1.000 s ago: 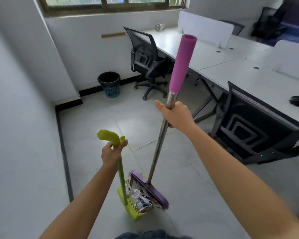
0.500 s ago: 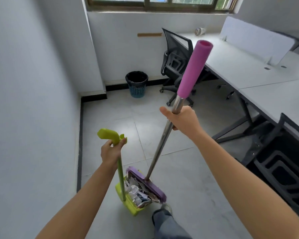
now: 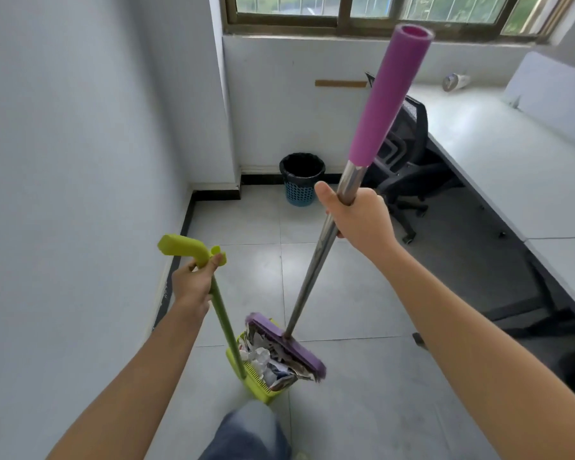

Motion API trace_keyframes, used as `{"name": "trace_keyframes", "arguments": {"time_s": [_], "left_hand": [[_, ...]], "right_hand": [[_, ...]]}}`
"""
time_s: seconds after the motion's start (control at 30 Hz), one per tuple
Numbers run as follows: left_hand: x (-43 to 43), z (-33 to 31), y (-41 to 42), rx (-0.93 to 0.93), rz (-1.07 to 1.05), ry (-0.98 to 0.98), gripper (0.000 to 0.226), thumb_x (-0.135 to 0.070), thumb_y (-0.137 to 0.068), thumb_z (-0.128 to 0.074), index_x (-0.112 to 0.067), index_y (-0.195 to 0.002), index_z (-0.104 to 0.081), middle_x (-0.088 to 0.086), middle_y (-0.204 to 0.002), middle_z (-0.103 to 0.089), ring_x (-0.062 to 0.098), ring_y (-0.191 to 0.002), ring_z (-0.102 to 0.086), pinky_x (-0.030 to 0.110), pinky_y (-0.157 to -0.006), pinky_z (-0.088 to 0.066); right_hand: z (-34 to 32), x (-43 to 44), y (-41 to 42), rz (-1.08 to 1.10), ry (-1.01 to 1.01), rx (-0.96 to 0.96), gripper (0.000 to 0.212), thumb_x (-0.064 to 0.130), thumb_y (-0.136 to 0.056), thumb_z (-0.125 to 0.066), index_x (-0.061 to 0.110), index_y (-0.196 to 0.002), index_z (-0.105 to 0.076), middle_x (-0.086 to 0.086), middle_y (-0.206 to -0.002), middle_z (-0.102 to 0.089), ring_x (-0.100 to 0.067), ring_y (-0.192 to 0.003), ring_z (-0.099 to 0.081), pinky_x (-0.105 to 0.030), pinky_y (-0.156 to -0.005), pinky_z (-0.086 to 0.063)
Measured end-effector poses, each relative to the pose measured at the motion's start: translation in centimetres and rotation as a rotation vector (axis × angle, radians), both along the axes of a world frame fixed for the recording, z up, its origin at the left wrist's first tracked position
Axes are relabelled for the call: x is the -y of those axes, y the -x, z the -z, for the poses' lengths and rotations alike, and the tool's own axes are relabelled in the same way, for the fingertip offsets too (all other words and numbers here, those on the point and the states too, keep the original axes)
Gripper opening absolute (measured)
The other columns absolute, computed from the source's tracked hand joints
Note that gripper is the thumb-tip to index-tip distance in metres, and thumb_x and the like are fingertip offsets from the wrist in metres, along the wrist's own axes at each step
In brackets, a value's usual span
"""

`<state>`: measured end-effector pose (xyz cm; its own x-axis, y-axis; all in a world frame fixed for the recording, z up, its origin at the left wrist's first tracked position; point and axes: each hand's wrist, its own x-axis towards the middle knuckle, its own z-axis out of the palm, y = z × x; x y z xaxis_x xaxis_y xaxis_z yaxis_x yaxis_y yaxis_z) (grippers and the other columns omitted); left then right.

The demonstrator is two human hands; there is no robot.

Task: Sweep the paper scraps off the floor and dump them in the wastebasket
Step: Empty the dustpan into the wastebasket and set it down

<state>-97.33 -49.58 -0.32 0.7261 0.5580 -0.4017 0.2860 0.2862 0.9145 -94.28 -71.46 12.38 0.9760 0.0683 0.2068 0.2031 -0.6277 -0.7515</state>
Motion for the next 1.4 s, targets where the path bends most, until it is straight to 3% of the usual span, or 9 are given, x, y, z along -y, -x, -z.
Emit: {"name": "trace_keyframes", "arguments": {"time_s": [0.13, 0.4, 0.63, 0.83, 1.0, 1.07, 1.2, 1.3, 1.4], "left_hand": [[0.4, -0.1, -5.6, 0.032, -0.041, 0.040, 0.020, -0.018, -0.083, -0.071, -0.017, -0.070, -0.056, -0.002, -0.078, -0.053, 0.021, -0.094, -0.046, 0.040, -0.078, -0.042], [-0.2, 0.3, -19.9, 0.061, -0.024, 0.116, 0.021, -0.016, -0.083, -0.070, -0.015, -0.068, -0.055, 0.003, -0.085, -0.050, 0.020, -0.094, -0.045, 0.040, -0.076, -0.039], [-1.3, -1.6, -34.0, 0.081, 0.060, 0.108, 0.024, -0.019, -0.084, -0.069, -0.006, -0.103, -0.063, 0.007, -0.101, -0.056, 0.020, -0.101, -0.048, 0.053, -0.095, -0.042], [-1.3, -3.6, -45.5, 0.102, 0.119, 0.098, 0.016, -0.018, -0.087, -0.065, -0.019, -0.073, -0.057, 0.003, -0.087, -0.058, 0.018, -0.095, -0.048, 0.048, -0.091, -0.043], [-0.3, -5.2, -55.4, 0.126, 0.083, 0.077, 0.018, -0.016, -0.088, -0.063, -0.019, -0.073, -0.054, -0.004, -0.076, -0.055, 0.019, -0.098, -0.050, 0.049, -0.090, -0.042], [0.4, -6.2, -59.1, 0.150, 0.079, 0.067, 0.017, -0.016, -0.089, -0.062, -0.019, -0.074, -0.054, -0.004, -0.077, -0.057, 0.020, -0.098, -0.050, 0.055, -0.096, -0.040], [1.3, -8.4, -65.3, 0.172, 0.054, 0.048, 0.012, -0.017, -0.089, -0.061, -0.016, -0.079, -0.055, -0.004, -0.074, -0.065, 0.026, -0.109, -0.054, 0.063, -0.098, -0.037], [1.4, -10.5, -68.8, 0.183, 0.014, 0.019, 0.007, -0.019, -0.087, -0.063, -0.014, -0.086, -0.059, 0.003, -0.099, -0.058, 0.031, -0.130, -0.045, 0.064, -0.099, -0.036], [0.8, -12.1, -72.8, 0.204, 0.010, 0.011, 0.024, -0.021, -0.088, -0.063, -0.007, -0.107, -0.062, 0.000, -0.091, -0.056, 0.028, -0.121, -0.050, 0.063, -0.099, -0.036]], "right_hand": [[-1.0, 0.4, -6.0, -0.001, 0.005, 0.016, 0.067, 0.051, -0.087, -0.049, -0.015, -0.080, -0.060, -0.014, -0.061, -0.057, -0.039, -0.069, -0.064, -0.042, -0.068, -0.053], [-1.4, -1.9, -20.3, -0.050, 0.076, 0.054, 0.067, 0.052, -0.086, -0.047, -0.012, -0.070, -0.058, -0.009, -0.053, -0.049, -0.032, -0.058, -0.058, -0.041, -0.068, -0.053], [-3.5, -2.5, -33.6, 0.023, 0.093, 0.092, 0.072, 0.055, -0.084, -0.047, -0.015, -0.076, -0.060, -0.014, -0.058, -0.056, -0.036, -0.061, -0.061, -0.041, -0.066, -0.053], [-5.6, -1.2, -45.6, 0.020, 0.042, 0.140, 0.073, 0.055, -0.084, -0.048, -0.018, -0.085, -0.059, -0.030, -0.070, -0.061, -0.044, -0.072, -0.064, -0.053, -0.069, -0.054], [-7.1, 0.4, -55.8, -0.090, 0.007, 0.145, 0.068, 0.055, -0.085, -0.048, -0.012, -0.080, -0.063, -0.016, -0.067, -0.060, -0.020, -0.053, -0.059, -0.029, -0.057, -0.050], [-7.6, 0.9, -60.0, -0.168, -0.140, 0.093, 0.050, 0.049, -0.085, -0.053, 0.006, -0.062, -0.063, -0.005, -0.069, -0.069, -0.007, -0.051, -0.059, -0.014, -0.055, -0.044], [-8.9, 1.4, -67.6, -0.327, -0.670, -0.060, 0.035, 0.029, -0.085, -0.061, 0.018, -0.052, -0.055, 0.005, -0.046, -0.062, -0.009, -0.053, -0.062, -0.037, -0.093, -0.048], [-10.9, 1.4, -71.6, -0.338, -0.806, -0.054, 0.032, 0.023, -0.085, -0.063, 0.017, -0.056, -0.052, 0.007, -0.040, -0.051, -0.006, -0.040, -0.049, -0.031, -0.071, -0.053], [-12.7, 1.2, -75.5, -0.356, -0.792, -0.010, 0.036, 0.028, -0.085, -0.063, 0.015, -0.054, -0.049, 0.007, -0.040, -0.047, -0.006, -0.039, -0.046, -0.029, -0.068, -0.050]]}}
